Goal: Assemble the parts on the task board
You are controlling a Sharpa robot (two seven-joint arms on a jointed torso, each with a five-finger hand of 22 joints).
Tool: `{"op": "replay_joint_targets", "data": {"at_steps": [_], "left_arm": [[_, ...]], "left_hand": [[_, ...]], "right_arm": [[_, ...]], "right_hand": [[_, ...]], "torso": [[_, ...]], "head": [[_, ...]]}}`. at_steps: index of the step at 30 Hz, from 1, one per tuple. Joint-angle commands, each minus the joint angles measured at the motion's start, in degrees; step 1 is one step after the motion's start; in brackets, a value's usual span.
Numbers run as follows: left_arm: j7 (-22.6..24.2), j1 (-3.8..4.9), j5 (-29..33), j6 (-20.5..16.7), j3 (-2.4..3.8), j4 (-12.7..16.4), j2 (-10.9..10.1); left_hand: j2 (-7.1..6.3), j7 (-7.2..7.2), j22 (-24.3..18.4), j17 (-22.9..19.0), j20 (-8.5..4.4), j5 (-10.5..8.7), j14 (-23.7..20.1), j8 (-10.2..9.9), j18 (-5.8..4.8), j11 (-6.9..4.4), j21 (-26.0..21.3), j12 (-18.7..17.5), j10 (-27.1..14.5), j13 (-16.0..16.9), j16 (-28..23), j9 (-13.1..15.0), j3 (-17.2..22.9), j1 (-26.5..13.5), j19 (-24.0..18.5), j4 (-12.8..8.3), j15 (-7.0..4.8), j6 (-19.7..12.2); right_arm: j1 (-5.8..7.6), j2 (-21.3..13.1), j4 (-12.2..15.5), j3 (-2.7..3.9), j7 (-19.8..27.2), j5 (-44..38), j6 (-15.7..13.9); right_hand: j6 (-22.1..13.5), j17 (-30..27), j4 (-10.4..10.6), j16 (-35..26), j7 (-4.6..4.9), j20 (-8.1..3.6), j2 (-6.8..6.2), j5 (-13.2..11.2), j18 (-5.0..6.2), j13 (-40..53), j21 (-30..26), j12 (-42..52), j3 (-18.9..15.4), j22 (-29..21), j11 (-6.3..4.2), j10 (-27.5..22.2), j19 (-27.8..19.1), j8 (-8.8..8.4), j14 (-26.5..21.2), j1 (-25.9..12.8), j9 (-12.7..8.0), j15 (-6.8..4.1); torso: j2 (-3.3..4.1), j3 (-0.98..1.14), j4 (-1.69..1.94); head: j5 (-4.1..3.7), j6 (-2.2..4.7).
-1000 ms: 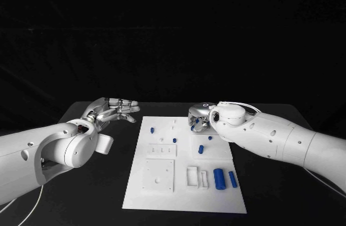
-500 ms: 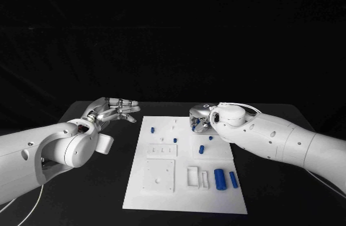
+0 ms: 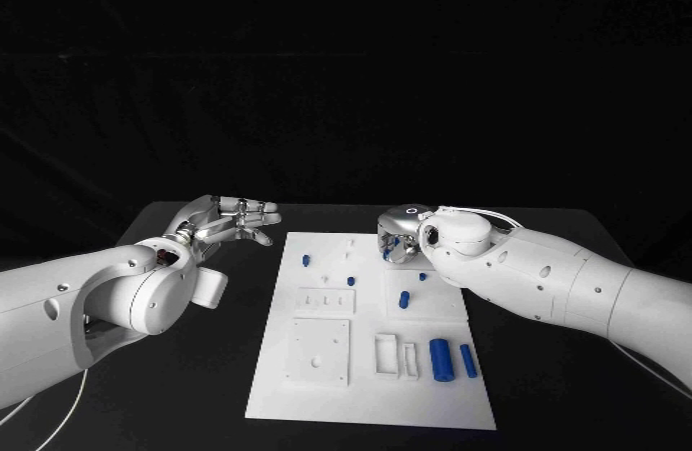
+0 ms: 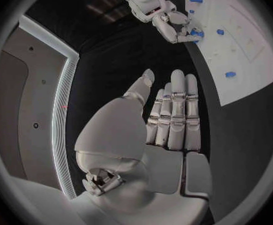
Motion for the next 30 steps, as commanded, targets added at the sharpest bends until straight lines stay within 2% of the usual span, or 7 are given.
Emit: {"op": "replay_joint_targets", "data": {"at_steps": [1, 8, 12, 13, 19, 21, 30], "left_arm": [[0.15, 0.18, -0.32, 0.85, 0.07, 0.03, 0.06], [0.24, 0.19, -0.38, 0.79, 0.07, -0.01, 0.24], [0.3, 0.2, -0.41, 0.74, 0.07, -0.03, 0.38], [0.31, 0.2, -0.43, 0.74, 0.07, -0.03, 0.42], [0.32, 0.27, -0.61, 0.75, 0.08, 0.0, 0.72], [0.32, 0.38, -0.64, 0.76, 0.08, 0.04, 0.79], [0.28, 0.94, -0.83, 0.75, 0.08, 0.33, 1.0]], "left_hand": [[0.26, 0.06, -0.1, -0.05, 0.22, -0.08, -0.2, -0.11, 0.31, 0.17, 0.19, -0.13, -0.39, 0.04, 0.11, 0.02, -0.33, 0.0, 0.16, 0.07, 0.09, -0.32], [0.29, 0.06, -0.1, -0.13, 0.22, -0.09, -0.23, -0.11, 0.33, 0.2, 0.23, -0.13, -0.49, 0.04, 0.17, 0.02, -0.37, 0.09, 0.14, 0.03, 0.09, -0.3], [0.29, 0.06, -0.1, -0.13, 0.22, -0.09, -0.23, -0.11, 0.33, 0.2, 0.23, -0.13, -0.49, 0.04, 0.17, 0.02, -0.37, 0.09, 0.14, 0.03, 0.09, -0.3], [0.29, 0.06, -0.1, -0.13, 0.22, -0.09, -0.23, -0.11, 0.33, 0.2, 0.23, -0.13, -0.49, 0.04, 0.17, 0.02, -0.37, 0.09, 0.14, 0.03, 0.09, -0.3], [0.29, 0.06, -0.1, -0.13, 0.22, -0.09, -0.23, -0.11, 0.33, 0.2, 0.23, -0.13, -0.49, 0.04, 0.17, 0.02, -0.37, 0.09, 0.14, 0.03, 0.09, -0.3], [0.29, 0.06, -0.1, -0.13, 0.22, -0.09, -0.23, -0.11, 0.33, 0.2, 0.23, -0.13, -0.49, 0.04, 0.17, 0.02, -0.37, 0.09, 0.14, 0.03, 0.09, -0.3], [0.29, 0.06, -0.1, -0.13, 0.22, -0.09, -0.23, -0.11, 0.33, 0.2, 0.23, -0.13, -0.49, 0.04, 0.17, 0.02, -0.37, 0.09, 0.14, 0.03, 0.09, -0.3]], "right_arm": [[0.03, 0.05, 0.94, 0.09, -1.4, -1.94, -5.5], [0.36, 1.55, 0.38, 0.44, -3.76, -3.47, -9.08], [0.51, 2.86, -0.69, 0.53, -4.49, -4.04, -10.37], [0.55, 3.24, -1.02, 0.55, -4.62, -4.15, -10.71], [0.68, 5.5, -3.39, 0.6, -4.84, -4.61, -12.03], [0.69, 6.14, -4.07, 0.6, -4.73, -4.66, -12.19], [0.69, 8.25, -6.25, 0.59, -4.05, -4.71, -12.74]], "right_hand": [[0.64, 0.16, 0.08, 0.32, 0.01, -0.38, -0.01, -0.2, 0.07, 0.18, 0.47, 0.19, 0.69, 1.05, -0.47, 1.03, 0.19, 0.13, -0.05, 0.88, 0.05, -0.51], [0.86, 0.41, 0.59, 0.36, -0.05, -0.44, -0.46, -1.15, -0.15, 0.18, -0.08, 0.18, 1.48, 3.49, -0.51, 1.18, 0.59, 0.12, -0.01, 1.1, 0.03, -0.55], [0.88, 0.42, 0.6, 0.37, -0.06, -0.45, -0.48, -1.29, -0.16, 0.18, -0.11, 0.2, 1.52, 3.59, -0.52, 1.18, 0.62, 0.13, -0.01, 1.12, 0.03, -0.56], [0.93, 0.44, 0.77, 0.42, -0.07, -0.47, -0.69, -1.28, -0.22, 0.18, -1.0, 0.2, 1.74, 4.87, -0.52, 1.19, 0.97, 0.13, -0.01, 1.16, 0.03, -0.56], [0.96, 0.36, 0.79, 0.42, -0.08, -0.45, -0.79, -1.21, -0.3, 0.17, -2.53, 0.2, 1.84, 6.52, -0.5, 1.18, 1.47, 0.11, -0.01, 1.06, 0.01, -0.56], [0.99, 0.32, 0.78, 0.4, -0.07, -0.47, -0.75, -1.28, -0.34, 0.18, -2.77, 0.2, 1.86, 7.17, -0.5, 1.13, 1.76, 0.15, -0.04, 1.08, 0.01, -0.56], [0.94, 0.27, 0.71, 0.45, -0.07, -0.45, -0.74, -1.2, -0.36, 0.18, -3.91, 0.21, 1.91, 8.34, -0.48, 1.05, 2.08, 0.15, -0.02, 1.05, 0.0, -0.54]], "torso": [[0.04, -0.03, 0.0], [0.11, -0.17, 0.16], [0.2, -0.08, 0.24], [0.23, -0.05, 0.23], [0.39, -0.18, 0.76], [0.45, -0.2, 0.83], [0.77, -0.29, 1.56]], "head": [[0.24, 0.24], [0.14, 0.78], [0.16, 0.89], [0.19, 0.89], [-0.04, 1.15], [-0.05, 1.21], [-0.18, 1.22]]}}
